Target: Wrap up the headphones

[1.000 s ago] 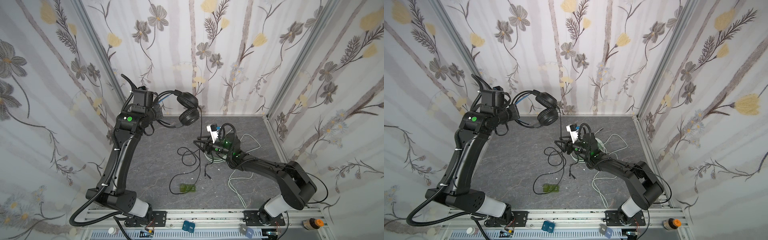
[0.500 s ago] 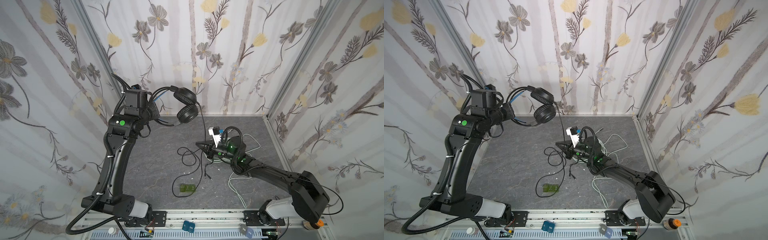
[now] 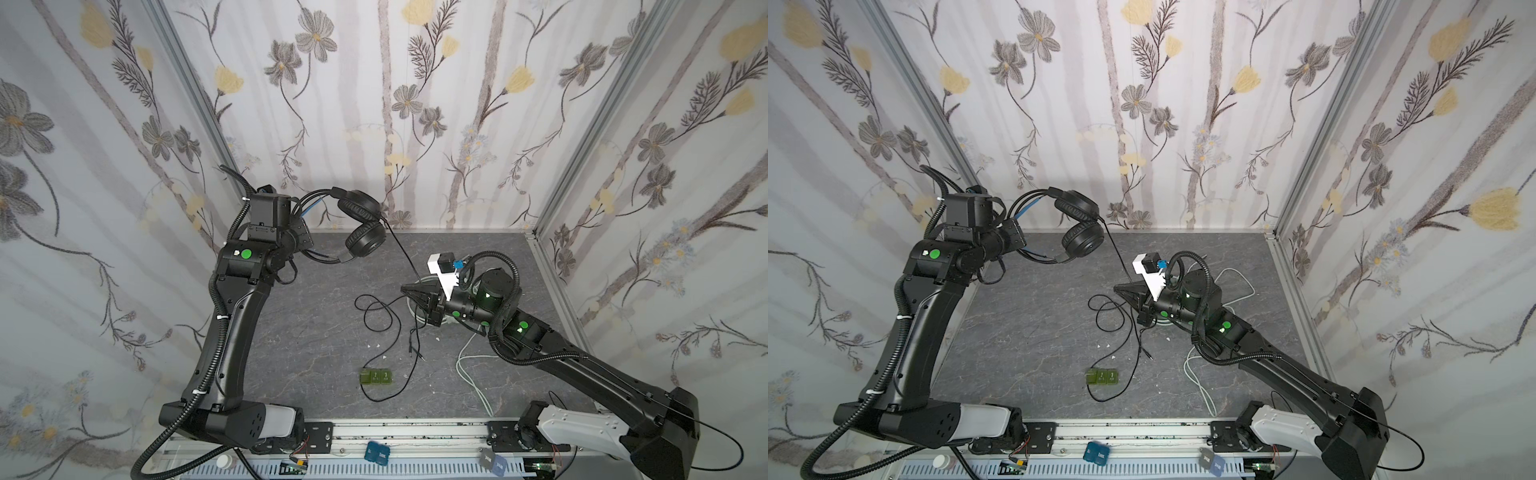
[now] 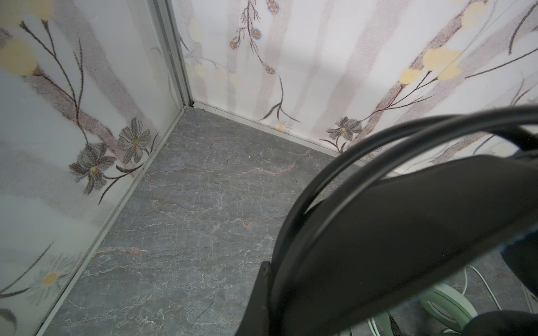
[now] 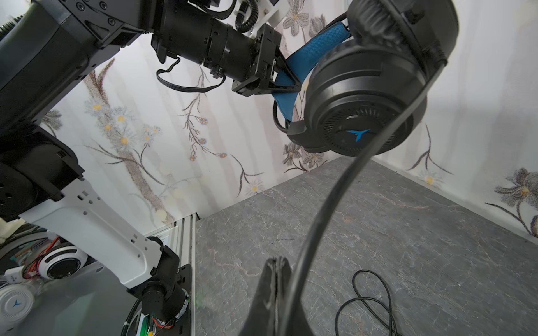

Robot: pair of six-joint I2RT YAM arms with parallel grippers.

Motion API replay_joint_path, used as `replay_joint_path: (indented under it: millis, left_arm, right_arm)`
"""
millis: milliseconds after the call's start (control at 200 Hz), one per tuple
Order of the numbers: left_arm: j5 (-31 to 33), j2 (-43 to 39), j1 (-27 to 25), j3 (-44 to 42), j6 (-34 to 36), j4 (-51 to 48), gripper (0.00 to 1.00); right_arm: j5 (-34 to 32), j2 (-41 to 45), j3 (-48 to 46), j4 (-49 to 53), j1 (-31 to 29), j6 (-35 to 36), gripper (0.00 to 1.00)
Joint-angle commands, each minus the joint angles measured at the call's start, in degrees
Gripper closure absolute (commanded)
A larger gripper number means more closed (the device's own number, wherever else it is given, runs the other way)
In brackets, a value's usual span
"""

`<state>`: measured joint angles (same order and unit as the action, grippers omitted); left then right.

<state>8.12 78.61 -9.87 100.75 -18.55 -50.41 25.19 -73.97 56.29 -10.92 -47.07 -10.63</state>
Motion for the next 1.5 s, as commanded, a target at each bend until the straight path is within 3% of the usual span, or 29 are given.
replay_joint_path:
  millis: [0, 225, 405, 510, 665, 814, 1014, 1274, 1494]
  left_arm:
    - [1.31, -0.79, 0.11, -2.74, 0.79, 8.46, 1.00]
    - [2.47, -1.96, 0.53, -9.47, 2.98, 13.08, 1.00]
    - [2.43, -2.78, 0.47, -11.49, 3.60, 14.44, 1.00]
    - [3.03, -3.20, 0.41, -11.47, 3.86, 14.69, 1.00]
    - [3.78, -3.99, 0.36, -10.67, 4.22, 14.82, 1.00]
    - [4.86, -5.71, 0.22, -10.88, 4.74, 15.56, 1.00]
    - [6.96, -8.10, -0.31, -11.33, 5.69, 17.59, 1.00]
    - [4.62, -8.22, -0.90, -10.76, 7.19, 18.15, 1.00]
    - [2.16, -6.83, -2.31, -10.05, 9.99, 18.33, 1.00]
  right_arm:
    - [1.53, -1.78, 3.98, 7.26, -2.74, 3.05, 1.00]
    - [7.96, -5.51, 8.22, -2.63, -5.39, -3.65, 1.00]
    - [11.45, -10.27, 16.96, -5.21, -6.28, -7.49, 1.00]
    - [11.10, -11.70, 20.99, -2.45, -7.38, -5.37, 1.00]
    - [10.68, -12.37, 21.99, -7.81, -7.08, -6.70, 1.00]
    - [11.77, -16.69, 28.96, -10.18, -7.09, -8.00, 1.00]
    - [8.83, -20.04, 37.40, -0.56, -6.35, 0.07, 1.00]
    - [4.61, -19.39, 39.40, -0.41, -3.23, 1.16, 1.00]
    - [-3.17, -13.79, 40.10, 17.24, -0.83, 12.45, 1.00]
